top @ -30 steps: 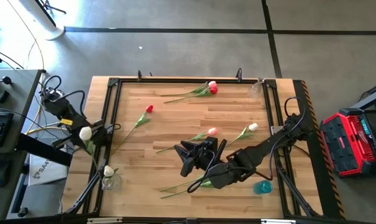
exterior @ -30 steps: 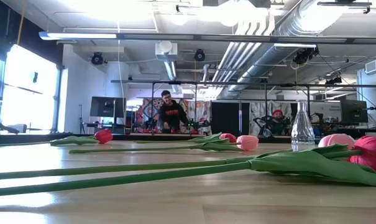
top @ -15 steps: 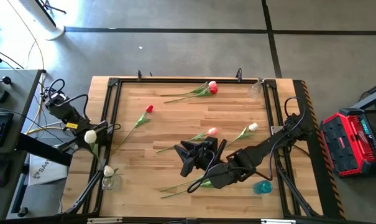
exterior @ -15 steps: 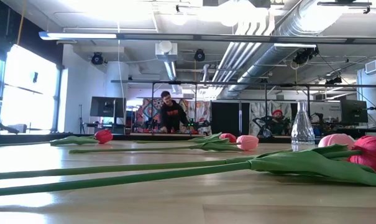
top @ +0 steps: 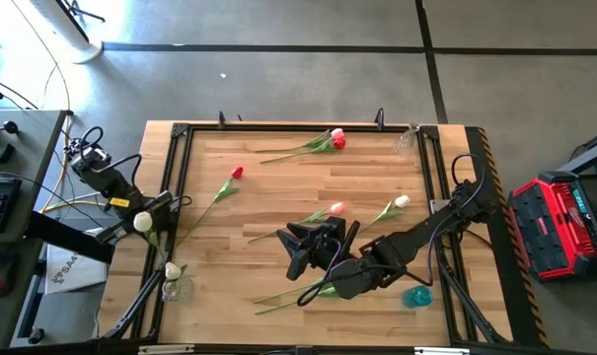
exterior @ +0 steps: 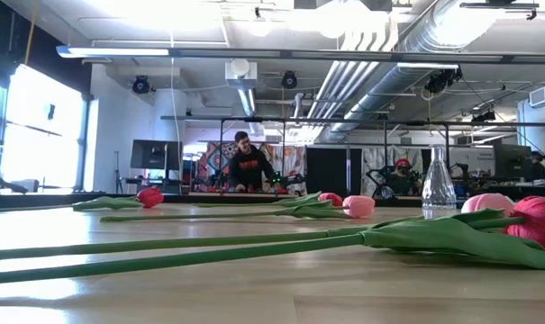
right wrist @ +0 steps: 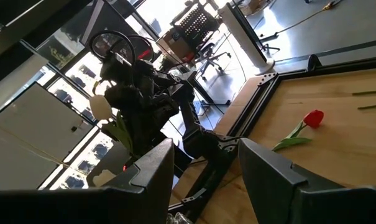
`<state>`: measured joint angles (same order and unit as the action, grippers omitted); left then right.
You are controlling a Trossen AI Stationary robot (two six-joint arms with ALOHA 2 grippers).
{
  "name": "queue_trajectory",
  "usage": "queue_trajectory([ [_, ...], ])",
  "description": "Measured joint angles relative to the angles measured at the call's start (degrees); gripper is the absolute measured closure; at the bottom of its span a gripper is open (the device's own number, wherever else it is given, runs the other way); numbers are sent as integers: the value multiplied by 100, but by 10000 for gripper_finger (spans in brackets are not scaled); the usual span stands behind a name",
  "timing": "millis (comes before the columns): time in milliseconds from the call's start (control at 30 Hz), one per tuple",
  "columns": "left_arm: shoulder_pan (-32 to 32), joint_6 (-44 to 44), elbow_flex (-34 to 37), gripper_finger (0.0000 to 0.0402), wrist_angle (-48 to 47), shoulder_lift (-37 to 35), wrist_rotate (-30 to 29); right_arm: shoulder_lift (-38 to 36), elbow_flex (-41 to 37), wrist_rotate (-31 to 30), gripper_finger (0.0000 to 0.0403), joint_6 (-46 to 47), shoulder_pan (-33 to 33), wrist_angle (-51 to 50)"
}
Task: Sort flowers into vase by color
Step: Put the bottom white flower into the bottom transparent vase
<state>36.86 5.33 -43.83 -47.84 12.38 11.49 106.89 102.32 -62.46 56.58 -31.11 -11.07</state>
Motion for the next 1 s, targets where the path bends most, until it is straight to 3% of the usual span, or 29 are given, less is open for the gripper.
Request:
queue_trajectory([
  [533,23,22,0,401,1,549,340,0,0,2,234,-9,0,-84],
  [1000,632,-418,0,401,-55,1100,458,0,0,52,234,-7,0,-418],
])
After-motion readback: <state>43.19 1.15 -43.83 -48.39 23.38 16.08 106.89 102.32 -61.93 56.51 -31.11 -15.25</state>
